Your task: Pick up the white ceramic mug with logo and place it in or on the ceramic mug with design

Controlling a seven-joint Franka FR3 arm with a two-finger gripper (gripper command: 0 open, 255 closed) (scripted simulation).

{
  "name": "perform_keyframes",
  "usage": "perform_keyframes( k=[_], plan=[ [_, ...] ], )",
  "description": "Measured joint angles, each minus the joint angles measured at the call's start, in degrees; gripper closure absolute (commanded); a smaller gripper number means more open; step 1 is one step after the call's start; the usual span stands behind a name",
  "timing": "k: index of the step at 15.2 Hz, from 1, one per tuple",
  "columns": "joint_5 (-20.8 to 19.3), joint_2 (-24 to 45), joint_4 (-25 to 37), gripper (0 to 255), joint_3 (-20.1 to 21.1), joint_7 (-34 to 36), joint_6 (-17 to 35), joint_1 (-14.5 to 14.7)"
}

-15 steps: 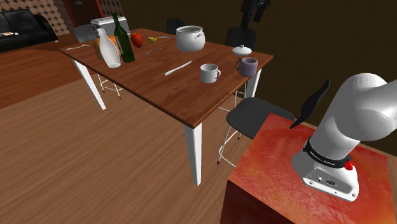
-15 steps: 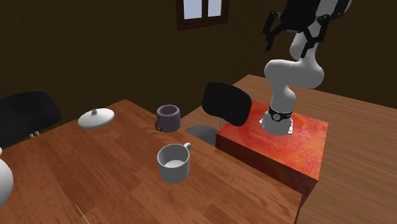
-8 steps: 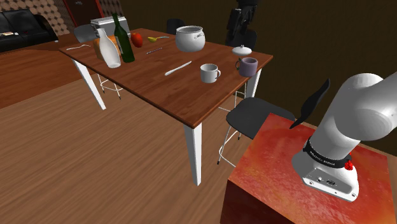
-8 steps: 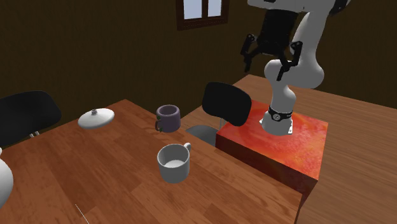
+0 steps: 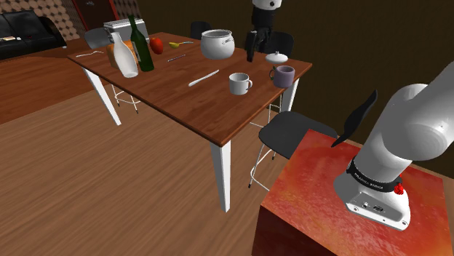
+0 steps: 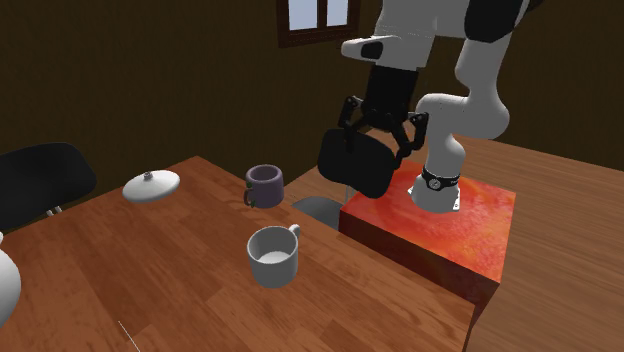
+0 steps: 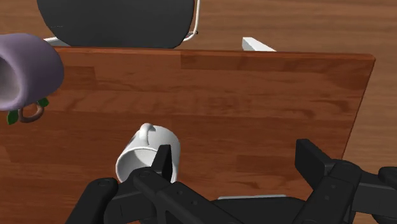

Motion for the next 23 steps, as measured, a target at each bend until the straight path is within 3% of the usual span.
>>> perform_keyframes(
  k=[8,17,23],
  plan=[
    [1.1,16.7,6.9,0,-2.4,-4.9,7.8,-0.6],
    [3.6,36.3,20.7,0,-3.3,-10.4,11.2,-2.3],
    [4.3,40.8,21.7,0,-3.2,-11.2,14.4,-2.9]
  ],
)
